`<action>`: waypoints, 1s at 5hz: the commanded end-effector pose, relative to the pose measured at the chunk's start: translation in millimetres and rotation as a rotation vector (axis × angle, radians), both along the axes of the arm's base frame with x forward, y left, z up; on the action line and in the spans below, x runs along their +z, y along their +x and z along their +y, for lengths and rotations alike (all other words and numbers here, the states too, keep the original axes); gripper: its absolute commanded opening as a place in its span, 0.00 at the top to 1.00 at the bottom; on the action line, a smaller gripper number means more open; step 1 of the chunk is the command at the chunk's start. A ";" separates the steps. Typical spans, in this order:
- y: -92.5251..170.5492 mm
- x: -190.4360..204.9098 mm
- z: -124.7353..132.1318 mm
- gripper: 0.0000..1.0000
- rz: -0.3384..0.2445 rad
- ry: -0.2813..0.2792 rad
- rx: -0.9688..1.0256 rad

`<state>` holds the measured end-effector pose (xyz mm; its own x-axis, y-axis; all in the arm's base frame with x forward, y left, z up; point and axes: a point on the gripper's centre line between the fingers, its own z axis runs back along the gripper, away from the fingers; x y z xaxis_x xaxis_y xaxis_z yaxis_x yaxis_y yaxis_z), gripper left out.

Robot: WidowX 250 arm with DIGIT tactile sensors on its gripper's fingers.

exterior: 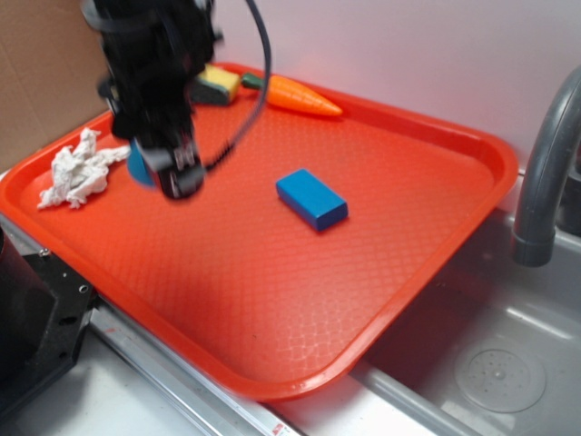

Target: Grab the blue ball.

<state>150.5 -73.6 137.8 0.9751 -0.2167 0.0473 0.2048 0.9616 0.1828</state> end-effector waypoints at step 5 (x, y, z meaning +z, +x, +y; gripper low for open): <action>49.5 61.8 124.0 1.00 -0.061 -0.099 0.232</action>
<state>198.5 50.3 184.0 0.9981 0.0300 0.0537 -0.0344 0.9960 0.0825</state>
